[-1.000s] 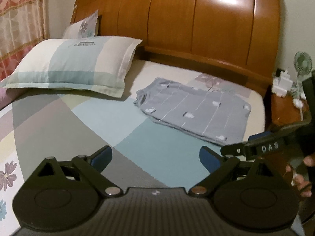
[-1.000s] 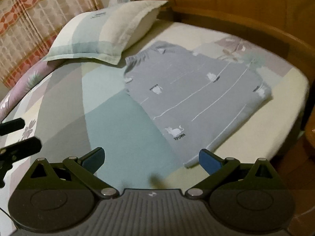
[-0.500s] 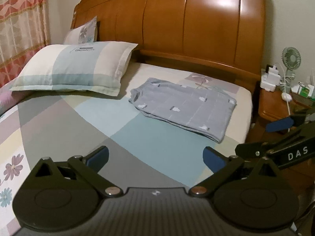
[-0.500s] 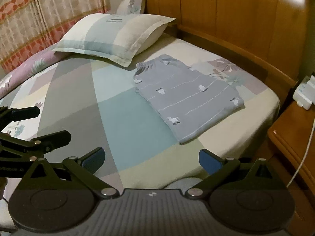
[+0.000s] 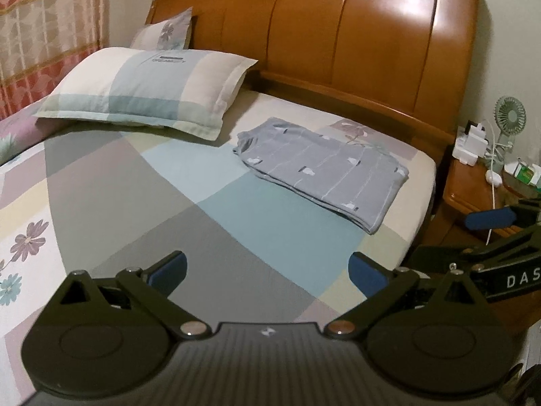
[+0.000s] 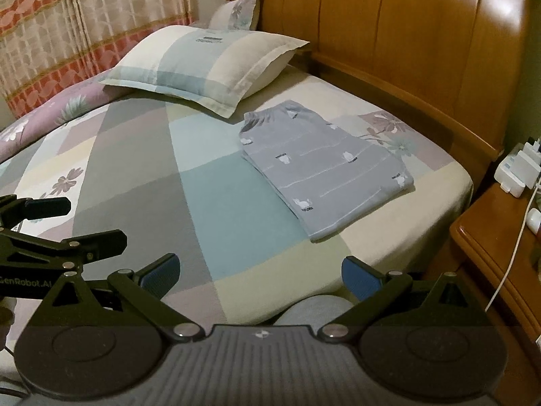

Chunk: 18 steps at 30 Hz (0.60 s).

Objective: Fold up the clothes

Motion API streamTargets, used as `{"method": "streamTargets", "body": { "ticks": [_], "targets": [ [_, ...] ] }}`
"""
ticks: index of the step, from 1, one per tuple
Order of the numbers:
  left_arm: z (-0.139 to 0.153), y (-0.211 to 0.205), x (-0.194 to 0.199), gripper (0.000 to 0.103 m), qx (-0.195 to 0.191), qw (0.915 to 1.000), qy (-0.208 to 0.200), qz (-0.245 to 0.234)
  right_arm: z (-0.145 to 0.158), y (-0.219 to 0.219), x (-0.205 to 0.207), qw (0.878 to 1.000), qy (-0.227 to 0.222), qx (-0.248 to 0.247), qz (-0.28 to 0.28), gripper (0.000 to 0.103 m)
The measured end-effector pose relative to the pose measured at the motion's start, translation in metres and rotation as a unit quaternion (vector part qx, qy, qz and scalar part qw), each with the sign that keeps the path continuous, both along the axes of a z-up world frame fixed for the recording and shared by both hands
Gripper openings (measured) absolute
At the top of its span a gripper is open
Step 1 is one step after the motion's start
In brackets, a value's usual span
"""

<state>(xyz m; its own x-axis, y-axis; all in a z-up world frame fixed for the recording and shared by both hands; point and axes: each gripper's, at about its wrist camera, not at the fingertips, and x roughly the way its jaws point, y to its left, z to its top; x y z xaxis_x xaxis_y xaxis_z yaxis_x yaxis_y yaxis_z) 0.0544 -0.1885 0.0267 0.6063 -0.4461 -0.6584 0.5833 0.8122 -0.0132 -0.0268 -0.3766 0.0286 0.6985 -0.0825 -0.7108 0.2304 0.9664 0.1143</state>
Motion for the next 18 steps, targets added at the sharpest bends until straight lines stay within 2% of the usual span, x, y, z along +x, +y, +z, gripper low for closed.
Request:
{"method": "streamTargets", "body": {
  "ticks": [18],
  "targets": [
    [0.0044,0.0006,-0.0035,0.101,0.006,1.0,0.004,0.001,0.0031,0.0024,0.0,1.0,-0.006,0.008,-0.007,0.103]
  ]
}}
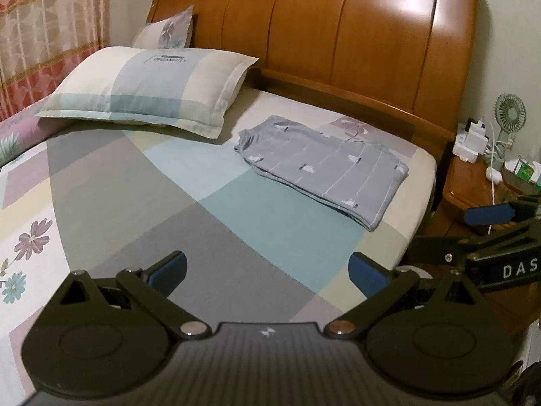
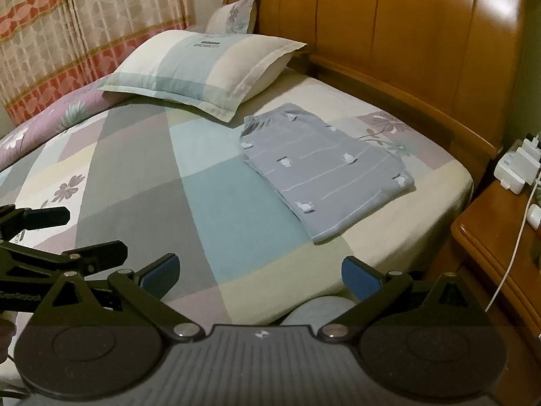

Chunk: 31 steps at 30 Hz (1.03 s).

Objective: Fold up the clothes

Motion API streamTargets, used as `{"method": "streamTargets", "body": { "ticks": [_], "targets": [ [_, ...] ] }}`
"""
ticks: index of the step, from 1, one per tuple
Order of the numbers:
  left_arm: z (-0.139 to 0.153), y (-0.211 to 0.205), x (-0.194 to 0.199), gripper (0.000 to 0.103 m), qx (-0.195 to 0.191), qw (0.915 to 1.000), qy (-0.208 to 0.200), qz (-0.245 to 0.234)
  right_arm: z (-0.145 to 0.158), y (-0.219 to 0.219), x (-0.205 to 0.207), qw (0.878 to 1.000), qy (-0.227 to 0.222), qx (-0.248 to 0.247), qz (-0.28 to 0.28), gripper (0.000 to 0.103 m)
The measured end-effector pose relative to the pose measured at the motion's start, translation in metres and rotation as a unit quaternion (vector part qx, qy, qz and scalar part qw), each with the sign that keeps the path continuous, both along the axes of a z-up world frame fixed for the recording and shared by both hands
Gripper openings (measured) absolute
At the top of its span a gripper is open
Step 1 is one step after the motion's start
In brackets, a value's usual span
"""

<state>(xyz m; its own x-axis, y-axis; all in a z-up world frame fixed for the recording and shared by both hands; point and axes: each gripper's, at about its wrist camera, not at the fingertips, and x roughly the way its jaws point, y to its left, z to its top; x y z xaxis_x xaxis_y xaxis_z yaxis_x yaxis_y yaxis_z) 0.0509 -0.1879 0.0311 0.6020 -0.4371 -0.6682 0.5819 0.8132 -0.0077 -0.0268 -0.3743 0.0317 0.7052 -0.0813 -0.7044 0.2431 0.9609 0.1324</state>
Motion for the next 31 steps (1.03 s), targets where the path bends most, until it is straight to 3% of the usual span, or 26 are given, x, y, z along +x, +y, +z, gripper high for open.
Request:
{"method": "streamTargets", "body": {
  "ticks": [31],
  "targets": [
    [-0.0029,0.0014,0.0044,0.101,0.0,0.9999,0.013,0.004,-0.001,0.0004,0.0033,1.0,0.004,0.002,0.004,0.103]
  ]
}}
